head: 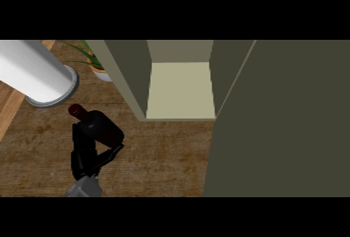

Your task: Pick up the wine, place it into the cabinet and close the cabinet

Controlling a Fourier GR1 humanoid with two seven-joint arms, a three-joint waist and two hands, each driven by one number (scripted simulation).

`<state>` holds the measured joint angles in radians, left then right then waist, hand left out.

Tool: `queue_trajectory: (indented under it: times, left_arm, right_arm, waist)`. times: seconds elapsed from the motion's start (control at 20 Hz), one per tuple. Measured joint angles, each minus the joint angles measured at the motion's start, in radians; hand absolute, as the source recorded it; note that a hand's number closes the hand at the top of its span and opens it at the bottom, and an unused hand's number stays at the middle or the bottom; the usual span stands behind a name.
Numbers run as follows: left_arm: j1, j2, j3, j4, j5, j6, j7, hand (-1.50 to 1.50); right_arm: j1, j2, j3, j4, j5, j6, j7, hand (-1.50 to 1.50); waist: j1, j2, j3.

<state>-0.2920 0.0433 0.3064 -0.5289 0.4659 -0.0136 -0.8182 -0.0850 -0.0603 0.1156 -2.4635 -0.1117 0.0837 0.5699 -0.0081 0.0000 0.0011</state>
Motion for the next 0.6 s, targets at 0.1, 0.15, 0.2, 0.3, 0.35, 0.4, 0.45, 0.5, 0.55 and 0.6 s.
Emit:
queue_trajectory:
  times: [0.1,0.15,0.2,0.3,0.35,0.4,0.45,0.5,0.55,0.6]
  left_arm:
    - [-0.012,0.002,0.002,0.028,0.002,-0.015,-0.023,-1.50]
    - [-0.017,0.003,0.003,0.042,0.000,-0.020,-0.041,-1.50]
    - [-0.026,0.005,0.005,0.061,-0.001,-0.027,-0.059,-1.50]
    - [-0.052,0.008,0.008,0.089,-0.002,-0.019,-0.075,-1.50]
    - [-0.073,0.011,0.014,0.101,0.000,-0.013,-0.079,-1.50]
    - [-0.089,0.014,0.017,0.113,0.002,-0.006,-0.082,-1.50]
    - [-0.107,0.017,0.024,0.136,0.003,-0.003,-0.096,-1.50]
    - [-0.121,0.020,0.030,0.149,0.005,0.005,-0.102,-1.50]
    - [-0.133,0.021,0.034,0.158,0.008,0.013,-0.108,1.50]
    - [-0.132,0.021,0.040,0.167,0.012,0.006,-0.119,1.50]
  right_arm:
    - [-0.030,-0.002,-0.008,0.000,0.000,-0.012,0.029,-1.50]
    - [-0.034,0.002,0.000,-0.002,0.001,-0.019,0.038,-1.50]
    - [-0.047,-0.001,-0.005,-0.002,0.002,-0.021,0.048,-1.50]
    - [-0.020,-0.004,-0.019,-0.002,-0.001,-0.002,0.022,-1.50]
    - [-0.024,-0.007,-0.023,-0.002,-0.002,0.002,0.023,-1.50]
    - [-0.029,-0.008,-0.022,-0.002,-0.002,0.002,0.032,-1.50]
    - [-0.022,-0.005,-0.013,-0.002,-0.002,0.006,0.029,-1.50]
    - [-0.020,-0.004,-0.009,-0.004,-0.003,0.007,0.032,-1.50]
    - [-0.034,-0.005,-0.013,-0.003,-0.003,0.004,0.044,-1.50]
    - [-0.045,-0.005,-0.014,-0.004,-0.005,0.000,0.057,-1.50]
  waist:
    - [0.002,-0.001,0.002]
    - [0.002,-0.001,0.003]
    - [0.002,-0.002,0.005]
    - [0.001,-0.002,0.006]
    - [0.000,-0.001,0.004]
    - [0.000,-0.001,0.003]
    - [-0.003,0.000,0.002]
    - [-0.003,0.001,0.001]
    - [-0.003,0.001,0.000]
    - [-0.003,0.001,0.000]
